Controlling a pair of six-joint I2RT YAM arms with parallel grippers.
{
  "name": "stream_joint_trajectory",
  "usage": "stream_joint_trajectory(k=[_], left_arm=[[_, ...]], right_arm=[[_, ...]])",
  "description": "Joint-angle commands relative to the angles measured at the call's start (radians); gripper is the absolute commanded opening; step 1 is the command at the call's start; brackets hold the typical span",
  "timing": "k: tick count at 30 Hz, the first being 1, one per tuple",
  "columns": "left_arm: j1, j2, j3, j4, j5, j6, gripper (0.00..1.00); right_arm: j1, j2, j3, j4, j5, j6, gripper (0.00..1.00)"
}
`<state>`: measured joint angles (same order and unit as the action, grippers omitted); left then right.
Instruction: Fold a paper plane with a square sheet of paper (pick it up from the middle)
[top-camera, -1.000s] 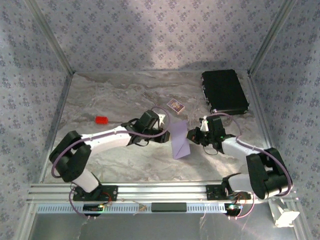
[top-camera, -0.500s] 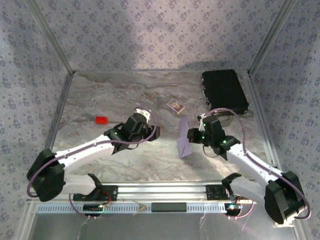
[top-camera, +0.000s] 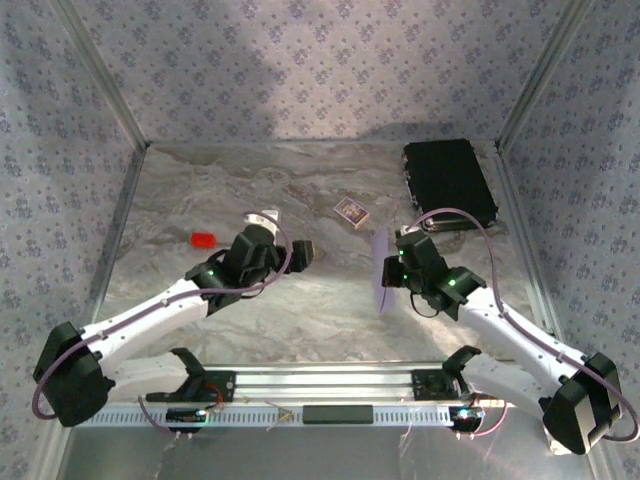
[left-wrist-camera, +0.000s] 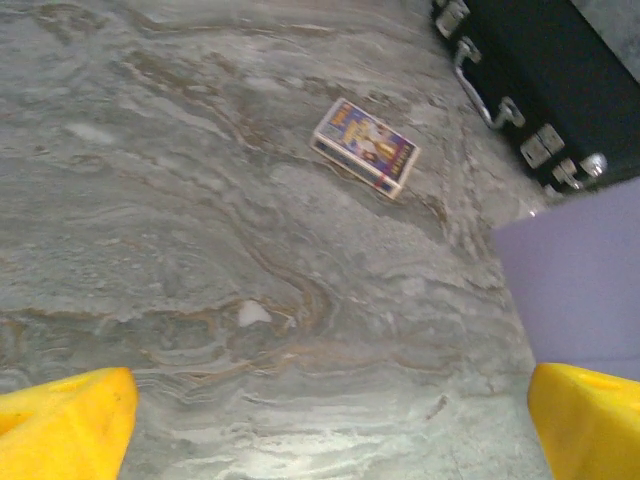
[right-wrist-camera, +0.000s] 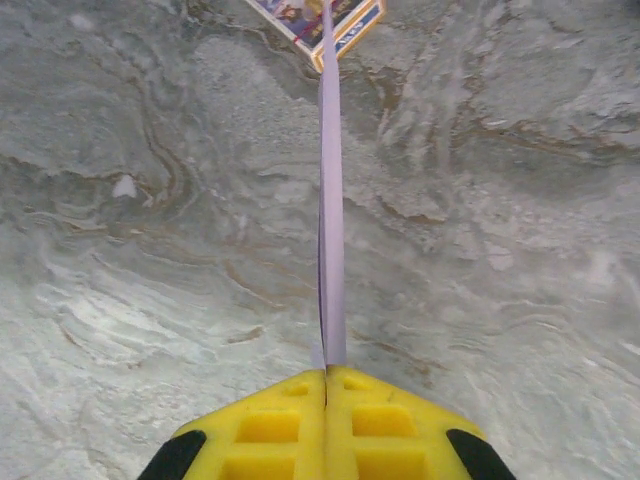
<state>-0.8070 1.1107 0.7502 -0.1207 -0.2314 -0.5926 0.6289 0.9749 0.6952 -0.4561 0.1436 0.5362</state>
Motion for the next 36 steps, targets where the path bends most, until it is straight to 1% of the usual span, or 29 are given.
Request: stream_joint_trajectory(k=[1,4,7,9,12,13,16,19,21,24,30,36], left_arm=[[0.031,-0.049,-0.032,-0.031,-0.05,-0.055,1.0],[0.065,-0.087,-0.062,-0.046,-0.051,-0.092,1.0],[0.071,-0.133,-0.087,-0.049,-0.091,-0.101,1.0],[0.074,-0.158,-0.105,-0.042,-0.1,-0.082,1.0],[0.072,-0.187,-0.135,-0.025,-0.13,-0.067,1.0],[0.073,-0.193,-0.141,-0.028,-0.143,-0.075,1.0],[0.074,-0.207,-0.156,-0.017,-0.127,-0.059,1.0],[0.078,-0.203,-0.143,-0.071,-0.142,-0.092,1.0],[0.079,-0.198,-0.122,-0.112,-0.142,-0.097,1.0],[0.08,-0.204,-0.123,-0.099,-0.118,-0.071,1.0],[0.083,-0.24,-0.139,-0.102,-0.15,-0.06,1.0],[0.084,-0.297,-0.167,-0.094,-0.192,-0.074,1.0]], right_arm=[[0.05,0.027,0.075,-0.139,0.188,-0.041,0.03],[0.108,0.082,0.131,-0.236,0.347,-0.032,0.03],[0.169,0.151,0.178,-0.301,0.494,-0.006,0.02],[0.201,0.202,0.207,-0.339,0.57,0.017,0.02],[0.24,0.284,0.247,-0.369,0.622,0.038,0.02],[0.248,0.314,0.26,-0.37,0.619,0.039,0.02],[0.273,0.402,0.307,-0.39,0.599,0.048,0.02],[0.29,0.48,0.352,-0.417,0.582,0.058,0.01],[0.297,0.514,0.371,-0.421,0.571,0.06,0.0],[0.307,0.546,0.383,-0.417,0.548,0.059,0.0],[0.33,0.604,0.395,-0.414,0.517,0.075,0.0],[0.372,0.702,0.461,-0.402,0.492,0.085,0.0]])
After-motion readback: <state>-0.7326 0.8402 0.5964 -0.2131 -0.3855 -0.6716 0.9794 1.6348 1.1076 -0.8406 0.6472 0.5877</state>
